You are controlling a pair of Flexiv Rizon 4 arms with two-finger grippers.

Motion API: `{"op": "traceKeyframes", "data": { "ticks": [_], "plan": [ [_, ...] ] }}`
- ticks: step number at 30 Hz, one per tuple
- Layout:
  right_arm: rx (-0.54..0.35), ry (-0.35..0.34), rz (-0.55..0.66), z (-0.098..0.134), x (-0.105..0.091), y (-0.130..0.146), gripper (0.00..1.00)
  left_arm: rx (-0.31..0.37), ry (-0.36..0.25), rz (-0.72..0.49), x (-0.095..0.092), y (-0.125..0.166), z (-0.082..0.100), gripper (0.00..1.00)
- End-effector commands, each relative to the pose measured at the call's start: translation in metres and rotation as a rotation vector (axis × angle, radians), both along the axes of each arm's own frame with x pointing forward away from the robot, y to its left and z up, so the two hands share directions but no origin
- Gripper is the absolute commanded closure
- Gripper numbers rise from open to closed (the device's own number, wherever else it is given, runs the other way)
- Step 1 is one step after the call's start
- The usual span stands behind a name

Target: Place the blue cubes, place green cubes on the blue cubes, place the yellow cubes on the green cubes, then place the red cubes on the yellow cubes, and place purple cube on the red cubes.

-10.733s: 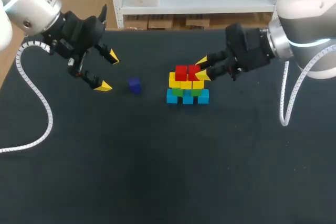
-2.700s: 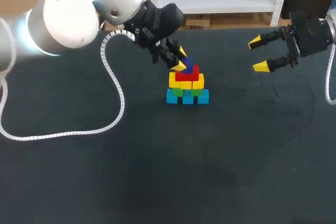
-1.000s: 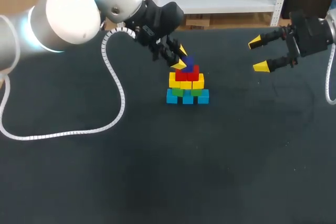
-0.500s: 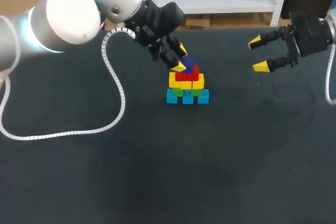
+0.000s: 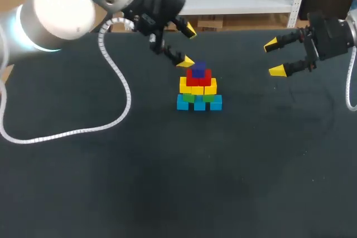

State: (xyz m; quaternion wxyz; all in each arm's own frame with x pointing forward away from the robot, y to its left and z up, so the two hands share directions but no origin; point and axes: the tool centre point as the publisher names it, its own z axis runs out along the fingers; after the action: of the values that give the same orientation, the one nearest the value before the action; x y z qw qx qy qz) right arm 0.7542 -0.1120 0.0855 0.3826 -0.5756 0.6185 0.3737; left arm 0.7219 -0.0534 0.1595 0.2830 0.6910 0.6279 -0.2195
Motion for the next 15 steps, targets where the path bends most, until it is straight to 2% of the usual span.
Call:
{"op": "traceKeyframes", "data": {
  "ticks": [1, 8, 15],
  "plan": [
    [0.000, -0.001, 0.000, 0.000, 0.000, 0.000, 0.00, -0.026, -0.051, 0.073, -0.044, 0.045, 0.012, 0.00],
    [0.000, -0.001, 0.000, 0.000, 0.000, 0.000, 0.00, 0.031, -0.017, 0.119, -0.058, 0.084, 0.027, 0.00],
    [0.000, -0.001, 0.000, 0.000, 0.000, 0.000, 0.00, 0.031, -0.017, 0.119, -0.058, 0.084, 0.027, 0.00]
  ]
}}
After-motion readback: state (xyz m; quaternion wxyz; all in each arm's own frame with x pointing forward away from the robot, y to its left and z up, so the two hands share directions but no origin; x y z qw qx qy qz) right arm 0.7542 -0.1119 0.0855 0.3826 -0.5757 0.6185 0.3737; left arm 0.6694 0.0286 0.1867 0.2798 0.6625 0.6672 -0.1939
